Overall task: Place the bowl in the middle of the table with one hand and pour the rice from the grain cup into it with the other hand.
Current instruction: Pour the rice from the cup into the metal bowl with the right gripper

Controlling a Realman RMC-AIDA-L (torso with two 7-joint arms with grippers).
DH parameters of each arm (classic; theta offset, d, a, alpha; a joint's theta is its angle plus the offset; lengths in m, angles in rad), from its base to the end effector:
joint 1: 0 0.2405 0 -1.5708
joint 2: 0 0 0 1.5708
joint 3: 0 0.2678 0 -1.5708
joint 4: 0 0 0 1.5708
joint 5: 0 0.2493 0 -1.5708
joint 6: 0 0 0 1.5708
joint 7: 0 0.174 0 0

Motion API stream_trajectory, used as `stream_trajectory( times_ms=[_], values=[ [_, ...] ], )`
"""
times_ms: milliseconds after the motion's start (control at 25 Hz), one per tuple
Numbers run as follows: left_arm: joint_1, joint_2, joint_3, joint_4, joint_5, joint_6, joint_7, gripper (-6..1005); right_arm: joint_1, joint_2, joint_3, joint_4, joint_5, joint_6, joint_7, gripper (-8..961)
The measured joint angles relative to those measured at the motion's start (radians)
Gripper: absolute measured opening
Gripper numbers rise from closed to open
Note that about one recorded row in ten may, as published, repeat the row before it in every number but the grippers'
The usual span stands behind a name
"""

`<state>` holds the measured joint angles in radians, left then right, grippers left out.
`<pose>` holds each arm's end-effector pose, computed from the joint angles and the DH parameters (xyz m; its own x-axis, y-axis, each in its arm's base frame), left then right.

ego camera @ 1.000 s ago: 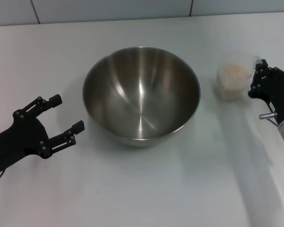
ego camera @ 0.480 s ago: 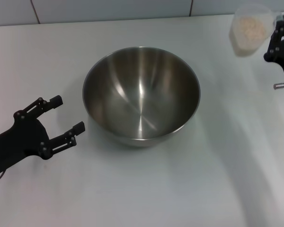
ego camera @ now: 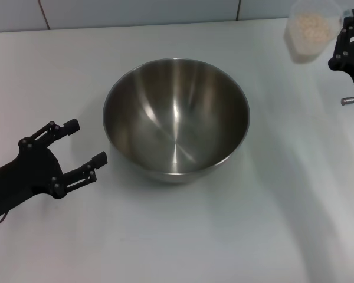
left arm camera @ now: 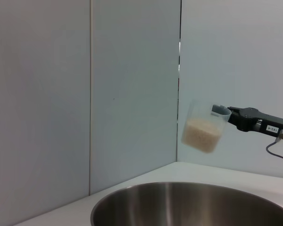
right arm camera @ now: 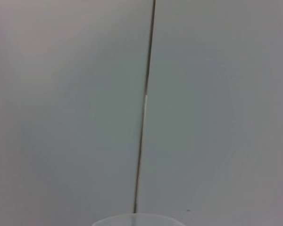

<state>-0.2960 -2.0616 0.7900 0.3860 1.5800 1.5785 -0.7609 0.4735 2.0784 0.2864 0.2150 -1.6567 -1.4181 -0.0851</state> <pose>-0.3389 0.2996 -0.0463 0.7451 0.0453 0.6654 0.4051 -0.8234 -0.3975 0.3215 0.3727 -0.0382 0.7474 0.2645 -0.6094 -0.6063 -0.1035 -0.7885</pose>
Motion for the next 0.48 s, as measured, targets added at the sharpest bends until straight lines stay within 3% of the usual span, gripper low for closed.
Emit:
stream_trajectory(
  times_ms=[480],
  values=[
    [0.009, 0.000, 0.001, -0.004, 0.000, 0.005, 0.000, 860, 0.099, -0.007, -0.009, -0.203, -0.420, -0.047, 0.429, 7]
  ],
)
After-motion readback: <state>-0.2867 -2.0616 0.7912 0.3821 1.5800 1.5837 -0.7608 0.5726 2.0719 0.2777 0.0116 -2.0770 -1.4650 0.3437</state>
